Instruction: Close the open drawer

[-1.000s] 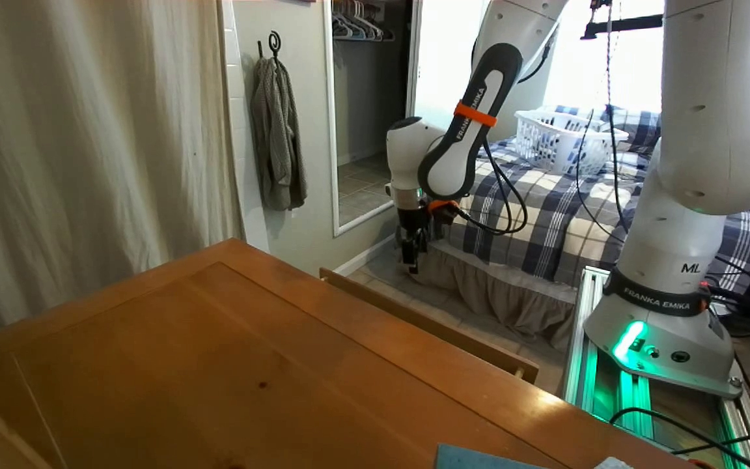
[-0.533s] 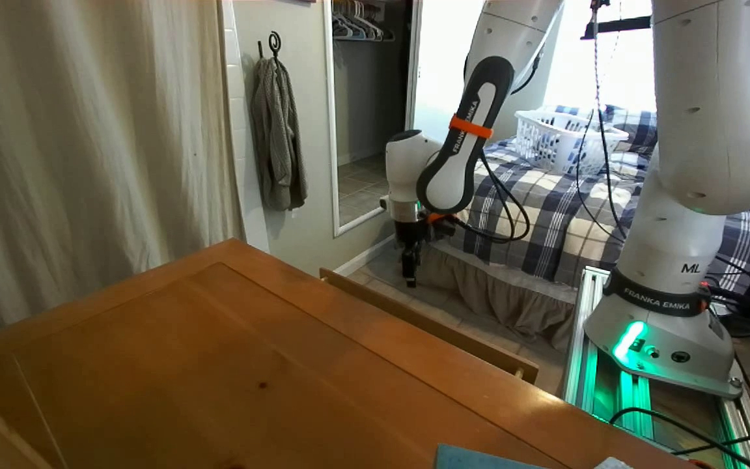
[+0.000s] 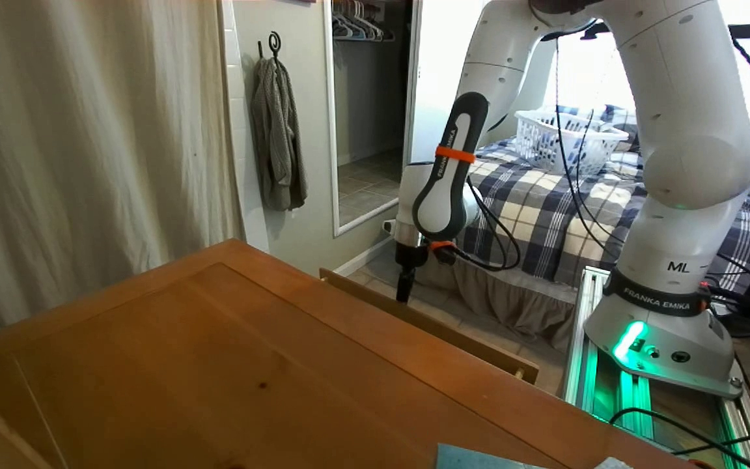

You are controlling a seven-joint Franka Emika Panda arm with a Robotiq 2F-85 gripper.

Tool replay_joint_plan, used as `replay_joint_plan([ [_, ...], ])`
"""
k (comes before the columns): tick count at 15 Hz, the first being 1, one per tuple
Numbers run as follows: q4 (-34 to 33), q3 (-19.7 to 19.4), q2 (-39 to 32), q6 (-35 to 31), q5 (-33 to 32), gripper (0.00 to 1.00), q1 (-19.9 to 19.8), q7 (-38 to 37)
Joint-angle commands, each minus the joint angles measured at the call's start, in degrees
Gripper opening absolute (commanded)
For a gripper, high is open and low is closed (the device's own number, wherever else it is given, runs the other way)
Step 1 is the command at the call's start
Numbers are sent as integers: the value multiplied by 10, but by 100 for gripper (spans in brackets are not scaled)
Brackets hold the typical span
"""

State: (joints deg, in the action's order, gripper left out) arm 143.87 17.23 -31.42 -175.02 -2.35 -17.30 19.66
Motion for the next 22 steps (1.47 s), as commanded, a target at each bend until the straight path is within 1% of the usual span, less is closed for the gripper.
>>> replay_joint_plan([
  [1, -4, 84, -48, -61, -11, 100, -109, 50],
  [3, -1, 119, -70, -91, -47, 100, -151, 68],
  [4, -4, 145, -88, -98, -71, 100, -181, 80],
  [5, -6, 163, -105, -96, -95, 100, -207, 92],
  [6, -9, 174, -120, -88, -119, 75, -223, 100],
  [7, -13, 187, -136, -80, -143, 74, -241, 111],
  [10, -16, 217, -169, -57, -201, 51, -284, 148],
  [12, -15, 232, -178, -39, -220, 38, -303, 175],
  [14, -20, 230, -176, -30, -229, 24, -298, 202],
  [15, -23, 238, -179, -16, -232, 17, -303, 219],
  [16, -28, 244, -182, -3, -233, 12, -305, 237],
  [18, -39, 246, -177, 22, -225, 1, -295, 269],
  [20, -49, 240, -165, 42, -217, 0, -272, 297],
  [21, -53, 223, -143, 40, -217, 0, -242, 300],
  [22, -58, 221, -139, 50, -215, 1, -229, 313],
])
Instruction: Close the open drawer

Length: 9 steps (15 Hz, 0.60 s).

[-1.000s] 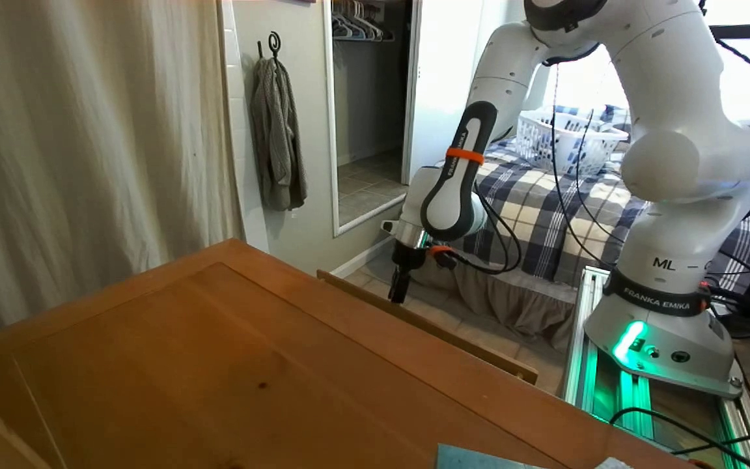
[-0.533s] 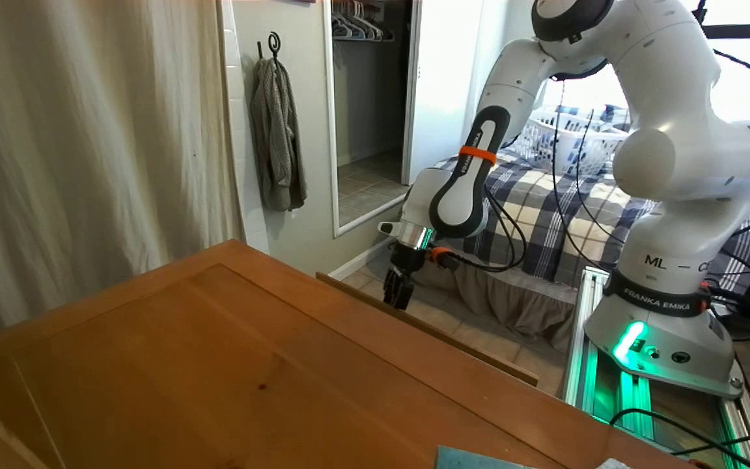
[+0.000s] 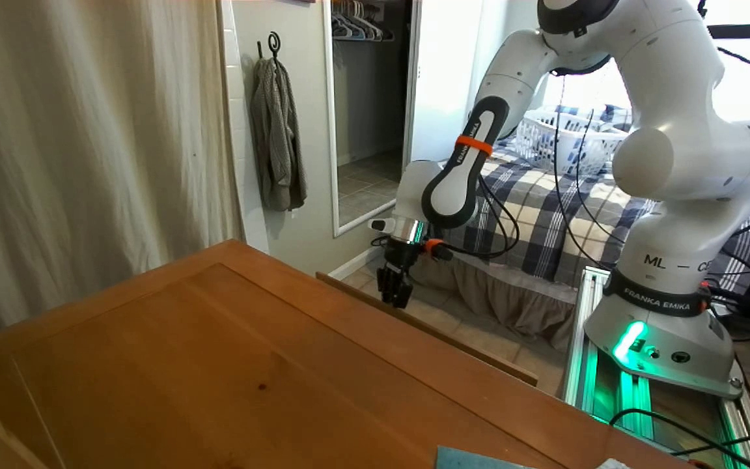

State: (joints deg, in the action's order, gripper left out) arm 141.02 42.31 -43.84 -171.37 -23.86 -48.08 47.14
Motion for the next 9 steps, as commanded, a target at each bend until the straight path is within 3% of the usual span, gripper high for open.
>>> replay_joint_plan([
  [1, -35, -44, 0, 16, 1, 1, 105, 46],
  [9, -101, -123, -13, 13, 21, 1, 276, 151],
])
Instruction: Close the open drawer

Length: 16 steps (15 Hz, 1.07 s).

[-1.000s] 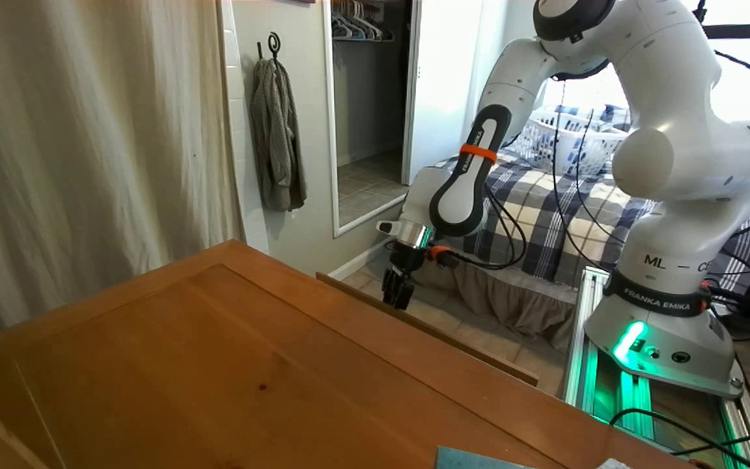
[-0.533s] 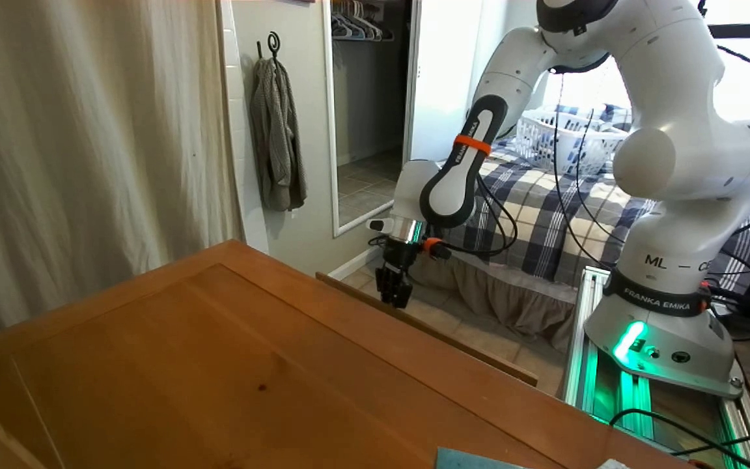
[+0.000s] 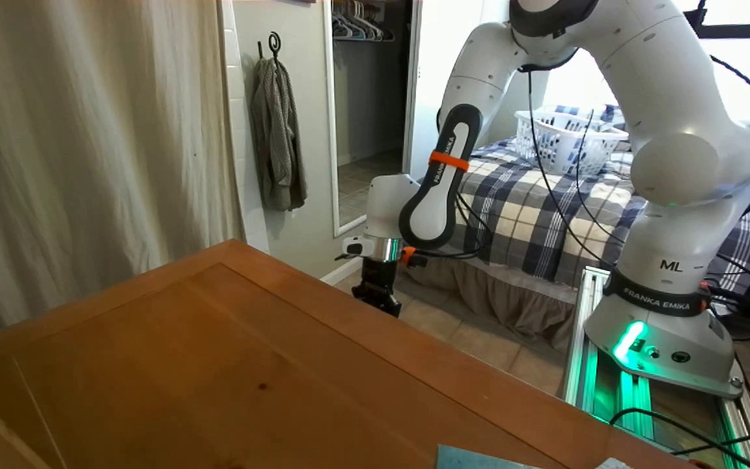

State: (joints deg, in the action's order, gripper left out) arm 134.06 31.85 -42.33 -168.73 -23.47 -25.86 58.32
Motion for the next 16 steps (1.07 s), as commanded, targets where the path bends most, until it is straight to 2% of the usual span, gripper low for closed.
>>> replay_joint_plan([
  [1, -38, -27, -30, -19, 16, 1, 72, 44],
  [5, -50, -31, -44, -56, 16, 1, 104, 55],
  [6, -50, -15, -50, -42, 20, 1, 93, 64],
  [7, -34, -31, -27, -40, 22, 4, 99, 49],
  [14, -39, -24, -36, -40, 21, 4, 100, 57],
  [16, -44, -22, -42, -42, 21, 1, 99, 61],
])
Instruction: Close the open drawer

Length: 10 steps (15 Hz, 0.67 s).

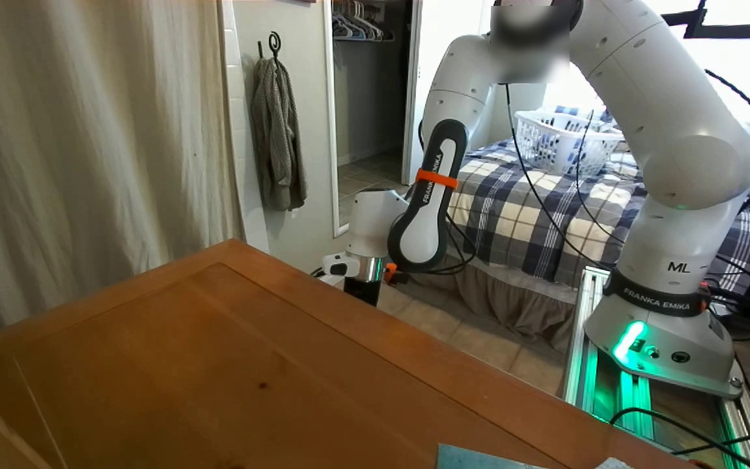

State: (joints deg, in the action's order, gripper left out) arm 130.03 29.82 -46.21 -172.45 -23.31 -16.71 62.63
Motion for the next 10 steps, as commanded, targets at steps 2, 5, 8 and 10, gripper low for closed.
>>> replay_joint_plan([
  [2, -14, 6, -15, -17, 19, 1, 3, 24],
  [5, -25, 30, -36, -41, 14, 1, -13, 41],
  [8, -40, 82, -82, -63, 6, 1, -52, 71],
  [10, -53, 118, -123, -57, 1, 1, -79, 94],
])
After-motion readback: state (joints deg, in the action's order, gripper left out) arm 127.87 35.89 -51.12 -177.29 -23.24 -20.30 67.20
